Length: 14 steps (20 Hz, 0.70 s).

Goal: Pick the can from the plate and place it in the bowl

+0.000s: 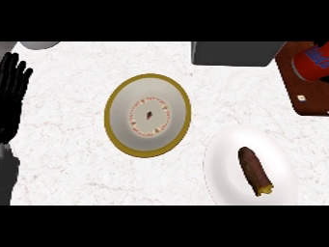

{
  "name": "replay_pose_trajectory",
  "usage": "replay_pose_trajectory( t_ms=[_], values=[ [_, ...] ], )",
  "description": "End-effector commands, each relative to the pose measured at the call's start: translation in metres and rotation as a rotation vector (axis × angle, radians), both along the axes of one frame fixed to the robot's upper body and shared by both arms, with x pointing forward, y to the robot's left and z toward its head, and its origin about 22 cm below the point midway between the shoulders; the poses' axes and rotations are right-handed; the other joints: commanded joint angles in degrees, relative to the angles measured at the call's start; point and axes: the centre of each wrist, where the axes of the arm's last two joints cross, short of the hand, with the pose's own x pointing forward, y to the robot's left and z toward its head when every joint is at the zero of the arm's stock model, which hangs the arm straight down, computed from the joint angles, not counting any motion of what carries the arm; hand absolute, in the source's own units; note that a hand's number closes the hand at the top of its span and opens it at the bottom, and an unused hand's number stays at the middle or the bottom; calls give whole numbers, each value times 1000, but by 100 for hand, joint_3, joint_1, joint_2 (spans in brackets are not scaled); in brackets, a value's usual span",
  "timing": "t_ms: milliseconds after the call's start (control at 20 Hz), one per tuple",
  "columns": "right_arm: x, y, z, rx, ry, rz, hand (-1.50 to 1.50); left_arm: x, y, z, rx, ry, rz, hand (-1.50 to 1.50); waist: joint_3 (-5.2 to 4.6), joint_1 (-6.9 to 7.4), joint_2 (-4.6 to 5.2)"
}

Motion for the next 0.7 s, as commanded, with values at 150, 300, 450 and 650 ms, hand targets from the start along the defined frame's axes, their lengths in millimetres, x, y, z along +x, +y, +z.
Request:
replay_pose_trajectory(
  t_ms=[150, 300, 450, 650],
  values=[
    [26, 50, 45, 212, 91, 233, 150, 3, -3, 1, -7, 6, 18, 0, -12, -115, -50],
    [31, 82, 64, 195, 132, 252, 150, -2, 11, 0, 4, 9, 29, 0, -14, -162, -77],
    [34, 128, 57, 210, 179, 289, 150, -5, 9, -3, 21, 15, 43, 0, -14, -221, -95],
    [31, 178, 60, 184, 205, 306, 150, -8, 24, -1, 0, 23, 52, 0, -13, -203, -93]
  ],
)
